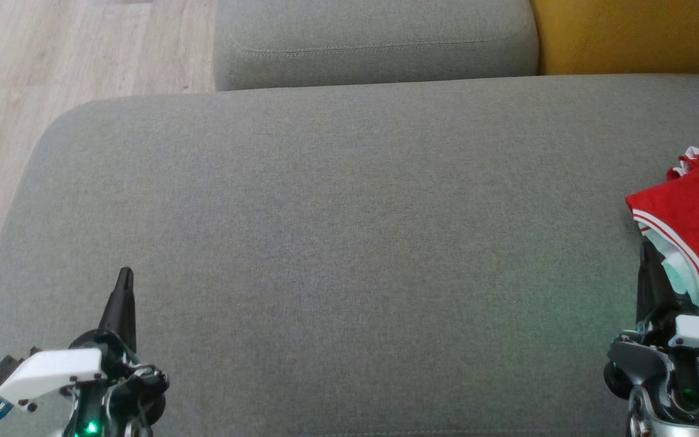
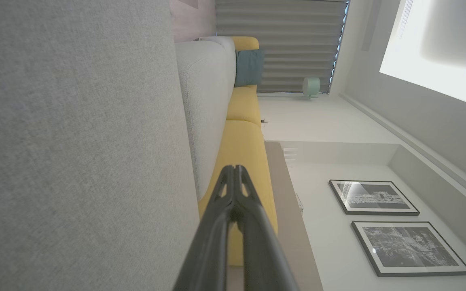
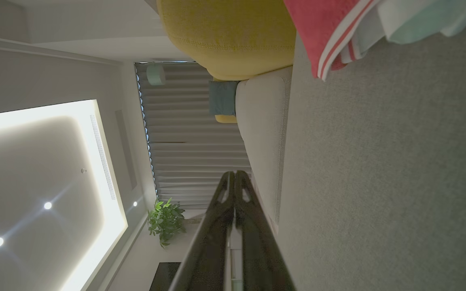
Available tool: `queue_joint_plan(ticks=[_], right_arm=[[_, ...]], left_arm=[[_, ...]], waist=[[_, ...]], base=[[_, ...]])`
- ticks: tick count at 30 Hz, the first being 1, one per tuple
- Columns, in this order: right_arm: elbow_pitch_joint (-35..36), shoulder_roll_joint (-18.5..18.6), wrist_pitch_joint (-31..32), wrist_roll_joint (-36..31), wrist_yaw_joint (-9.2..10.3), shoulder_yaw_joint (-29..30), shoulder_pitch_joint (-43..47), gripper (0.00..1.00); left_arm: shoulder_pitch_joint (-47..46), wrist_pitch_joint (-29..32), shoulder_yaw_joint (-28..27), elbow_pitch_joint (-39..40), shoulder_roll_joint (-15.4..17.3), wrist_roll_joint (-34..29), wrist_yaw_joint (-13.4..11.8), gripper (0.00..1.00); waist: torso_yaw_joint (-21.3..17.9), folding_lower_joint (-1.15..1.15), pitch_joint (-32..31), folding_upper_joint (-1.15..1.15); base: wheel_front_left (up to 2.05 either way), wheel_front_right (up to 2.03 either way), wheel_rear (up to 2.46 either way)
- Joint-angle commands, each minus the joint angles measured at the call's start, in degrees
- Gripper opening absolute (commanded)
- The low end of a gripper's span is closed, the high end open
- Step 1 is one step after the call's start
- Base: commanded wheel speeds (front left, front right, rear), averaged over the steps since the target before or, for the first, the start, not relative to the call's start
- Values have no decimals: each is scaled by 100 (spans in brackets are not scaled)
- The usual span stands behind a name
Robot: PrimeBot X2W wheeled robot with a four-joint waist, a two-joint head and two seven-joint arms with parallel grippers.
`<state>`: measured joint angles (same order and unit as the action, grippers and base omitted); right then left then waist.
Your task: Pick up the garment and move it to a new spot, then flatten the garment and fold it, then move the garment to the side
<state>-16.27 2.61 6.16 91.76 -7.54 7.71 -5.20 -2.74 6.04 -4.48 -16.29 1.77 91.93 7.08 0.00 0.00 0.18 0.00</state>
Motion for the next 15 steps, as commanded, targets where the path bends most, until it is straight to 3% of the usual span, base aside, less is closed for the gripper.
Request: queue_joint_plan(ticks=[1,15], right_arm=[[224,27,33,40,5,-119,-98,0],[224,27,33,41,5,-119,-98,0]], left_arm=[[-345,44,-203,223,110,25,41,0],[-345,44,-203,223,110,25,41,0]], waist=[[0,0,0,0],[0,0,0,0]], base=[[0,0,0],[0,0,0]])
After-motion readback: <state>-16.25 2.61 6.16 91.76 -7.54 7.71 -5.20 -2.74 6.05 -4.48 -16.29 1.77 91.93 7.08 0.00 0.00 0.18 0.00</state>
